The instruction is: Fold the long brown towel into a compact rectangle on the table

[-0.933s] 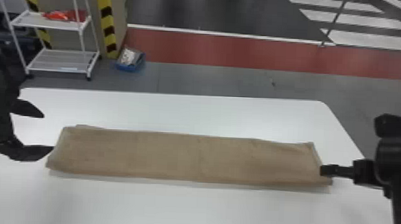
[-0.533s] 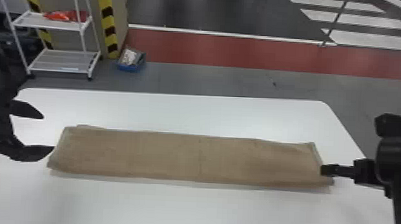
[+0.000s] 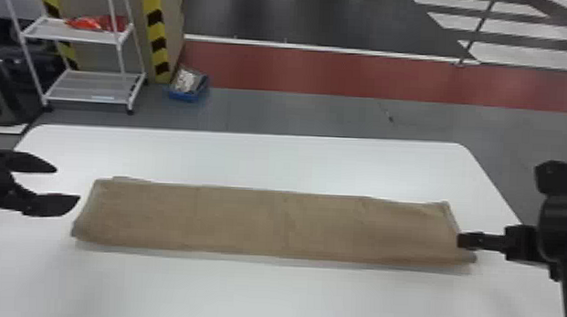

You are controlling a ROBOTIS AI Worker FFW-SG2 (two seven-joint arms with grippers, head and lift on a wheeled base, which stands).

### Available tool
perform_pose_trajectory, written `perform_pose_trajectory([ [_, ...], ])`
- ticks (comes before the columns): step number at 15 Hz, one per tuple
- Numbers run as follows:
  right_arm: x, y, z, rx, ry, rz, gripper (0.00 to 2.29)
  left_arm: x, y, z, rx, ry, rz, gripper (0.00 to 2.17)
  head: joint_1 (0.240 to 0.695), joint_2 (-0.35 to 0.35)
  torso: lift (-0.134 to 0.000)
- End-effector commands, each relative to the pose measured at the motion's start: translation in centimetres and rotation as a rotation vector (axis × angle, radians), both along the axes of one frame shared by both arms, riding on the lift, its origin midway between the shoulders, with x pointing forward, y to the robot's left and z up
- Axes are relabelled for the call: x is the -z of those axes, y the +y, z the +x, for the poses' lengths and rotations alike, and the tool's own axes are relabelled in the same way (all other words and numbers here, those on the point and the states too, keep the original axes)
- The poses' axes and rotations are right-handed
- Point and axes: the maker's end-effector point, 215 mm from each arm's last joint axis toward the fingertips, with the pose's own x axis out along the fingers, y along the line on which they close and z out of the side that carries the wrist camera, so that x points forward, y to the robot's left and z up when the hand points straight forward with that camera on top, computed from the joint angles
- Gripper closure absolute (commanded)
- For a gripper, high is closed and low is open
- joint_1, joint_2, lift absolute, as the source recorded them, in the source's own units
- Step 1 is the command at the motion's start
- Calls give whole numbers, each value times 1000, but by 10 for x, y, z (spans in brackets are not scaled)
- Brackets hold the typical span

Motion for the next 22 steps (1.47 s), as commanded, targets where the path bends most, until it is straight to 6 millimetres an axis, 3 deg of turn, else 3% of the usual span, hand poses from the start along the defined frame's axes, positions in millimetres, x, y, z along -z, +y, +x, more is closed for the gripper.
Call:
perform_pose_trajectory([
  [1,3,-3,-3,2,3,0,53,6,-7,-3,-143,99,-163,211,695,-96,-125],
  [5,9,-6,-5,2,11,-5,53,32,-30,-24,-421,282,-335,211,695,-106,-125],
  [9,19,-9,-14,6,33,-5,53,56,-35,-32,-534,329,-264,211,695,-139,-125],
  [13,23,-11,-17,2,36,-10,53,62,-29,-27,-584,310,-200,215,695,-147,-125],
  [17,29,-10,-22,-2,46,-12,53,59,-35,-15,-588,290,-193,215,695,-146,-125],
  [22,34,-15,-28,5,47,-10,53,78,-33,-1,-609,289,-141,215,695,-149,-125],
])
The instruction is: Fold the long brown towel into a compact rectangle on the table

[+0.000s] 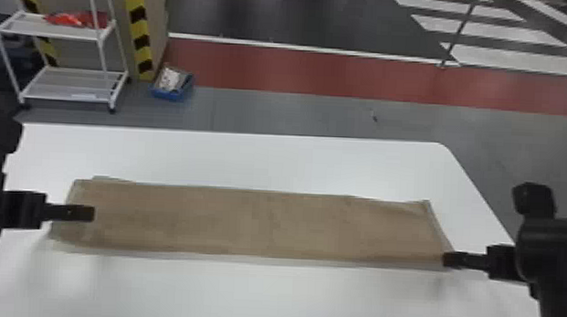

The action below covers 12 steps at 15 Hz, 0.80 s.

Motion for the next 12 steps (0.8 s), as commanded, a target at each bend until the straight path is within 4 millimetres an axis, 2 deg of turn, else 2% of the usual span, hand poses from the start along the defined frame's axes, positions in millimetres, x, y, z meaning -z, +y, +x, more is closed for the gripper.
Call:
perform_pose_trajectory([
  [1,2,-1,-2,3,1,2,53,4,-6,13,15,-23,8,215,695,-149,-125],
  [3,2,-2,-3,4,-1,3,53,5,-11,17,13,-22,5,215,695,-153,-125],
  [4,1,-4,-3,6,-4,4,53,6,-14,19,15,-18,-1,289,695,-155,-125],
  [7,0,-7,-3,8,-9,0,53,8,-20,19,26,-11,-11,826,695,-166,-125],
  [10,1,-8,1,0,-13,-3,53,8,-22,19,30,-11,-19,1700,695,-179,-125],
  [11,3,-9,1,-2,-10,-5,53,7,-21,20,28,-15,-21,1801,695,-181,-125],
  [12,4,-10,3,-4,-9,-5,53,5,-20,19,26,-19,-27,1801,695,-181,-125],
])
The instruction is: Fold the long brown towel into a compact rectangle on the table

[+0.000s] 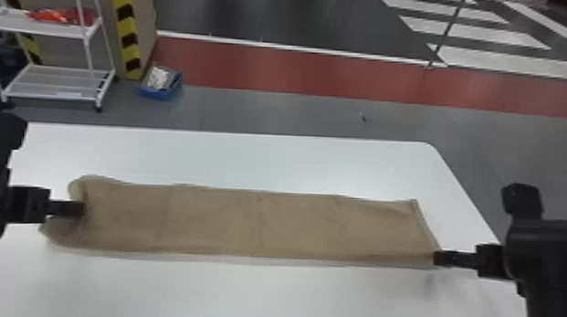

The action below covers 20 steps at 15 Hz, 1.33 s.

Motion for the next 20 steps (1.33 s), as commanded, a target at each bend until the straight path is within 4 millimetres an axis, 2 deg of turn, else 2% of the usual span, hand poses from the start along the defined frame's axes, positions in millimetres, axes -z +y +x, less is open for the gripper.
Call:
perform_pose_trajectory([
  [1,4,-2,3,-5,4,-1,53,-7,1,0,1,-14,-17,1865,695,-181,-125],
  [2,5,-3,3,-6,6,-1,53,-10,0,-2,-4,-14,-31,2088,695,-181,-125],
  [6,6,-8,8,-17,-3,-12,53,-27,2,-15,8,-45,-88,2142,695,-188,-125],
  [8,4,-10,9,-18,-8,-13,53,-34,14,-21,-3,-50,-106,2142,695,-193,-125],
  [11,3,-12,9,-16,-16,-10,53,-43,44,-26,-44,-48,-104,2142,695,-178,-125],
  [15,1,-15,10,-15,-21,-12,53,-63,86,-28,-93,-63,-86,2142,695,-133,-125],
  [16,1,-14,10,-13,-25,-3,53,-67,89,-29,-101,-62,-91,2142,695,-124,-125],
  [18,2,-13,9,-10,-23,6,53,-79,80,-36,-112,-54,-125,2142,695,-109,-125],
  [20,-5,-10,12,-8,-38,14,53,-114,47,-28,-45,-126,-132,2142,695,-105,-125],
])
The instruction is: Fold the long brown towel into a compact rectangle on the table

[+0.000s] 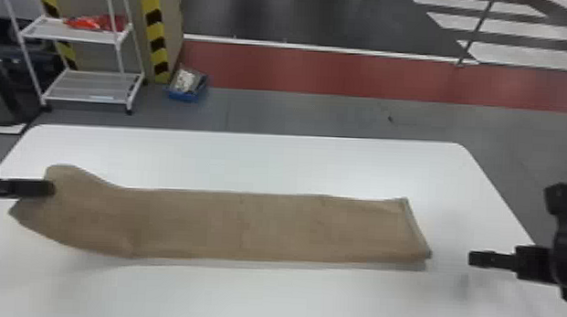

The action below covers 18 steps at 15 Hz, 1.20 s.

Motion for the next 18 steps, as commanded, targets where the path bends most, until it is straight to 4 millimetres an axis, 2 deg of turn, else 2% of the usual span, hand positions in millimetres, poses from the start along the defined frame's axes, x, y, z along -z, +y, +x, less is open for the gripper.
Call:
perform_pose_trajectory([
  [1,-9,4,2,4,-18,12,53,-52,-49,12,96,-121,20,2142,695,-121,-125],
  [2,-13,5,1,6,-27,14,53,-83,-83,20,158,-199,28,2142,695,-132,-125],
  [5,-20,6,-1,16,-36,26,53,-149,-188,32,330,-360,34,2142,695,-199,-125],
  [6,-20,7,-1,19,-38,31,53,-157,-219,31,374,-382,33,2142,695,-228,-125],
  [8,-20,5,-4,26,-38,34,53,-160,-282,23,444,-397,22,2142,695,-318,-125],
  [9,-19,3,-7,31,-36,34,53,-158,-300,20,456,-396,15,2142,695,-347,-125],
  [11,-20,4,-9,27,-41,38,53,-148,-319,15,490,-382,70,2142,695,-350,-125],
  [12,-20,2,-10,29,-40,35,53,-132,-328,10,511,-351,87,2142,695,-350,-125],
  [15,-24,-5,-10,32,-46,29,53,-120,-352,-1,556,-344,153,2142,695,-350,-125],
  [18,-21,-3,-13,32,-42,39,53,-89,-349,6,537,-281,228,2142,695,-350,-125],
])
